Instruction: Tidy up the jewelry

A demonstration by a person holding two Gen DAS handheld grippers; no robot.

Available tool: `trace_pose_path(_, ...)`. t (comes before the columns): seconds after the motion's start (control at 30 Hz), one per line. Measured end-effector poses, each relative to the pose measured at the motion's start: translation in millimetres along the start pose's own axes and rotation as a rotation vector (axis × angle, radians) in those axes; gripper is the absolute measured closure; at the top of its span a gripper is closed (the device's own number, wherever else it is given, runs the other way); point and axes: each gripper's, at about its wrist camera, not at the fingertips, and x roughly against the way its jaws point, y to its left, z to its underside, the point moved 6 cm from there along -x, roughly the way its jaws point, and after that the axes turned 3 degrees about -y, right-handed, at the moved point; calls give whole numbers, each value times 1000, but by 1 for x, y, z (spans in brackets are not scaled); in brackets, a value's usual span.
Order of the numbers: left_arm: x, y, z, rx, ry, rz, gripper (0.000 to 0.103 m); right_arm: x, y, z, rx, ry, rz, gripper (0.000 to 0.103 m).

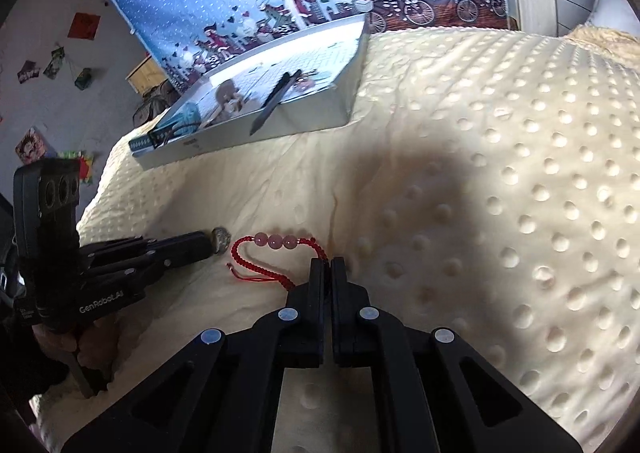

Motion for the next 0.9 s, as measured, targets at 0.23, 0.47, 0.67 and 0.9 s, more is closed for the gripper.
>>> trace_pose_path(0.23, -5, -12, -1, -51, 29, 15, 98, -6, 2, 1, 10, 14, 11, 100)
trace_pose_path(0.47, -7, -20, -1, -74, 45, 30, 97, -7, 5, 3, 22, 25, 8, 100)
trace_pose_path(0.67, 3, -15, -4, -74, -15, -47, 63, -10, 6, 5, 27, 33, 4, 100)
trace_pose_path(0.9, 2, -17, -17, -126, -65, -98, 29, -9, 8, 6, 33, 35, 3, 100)
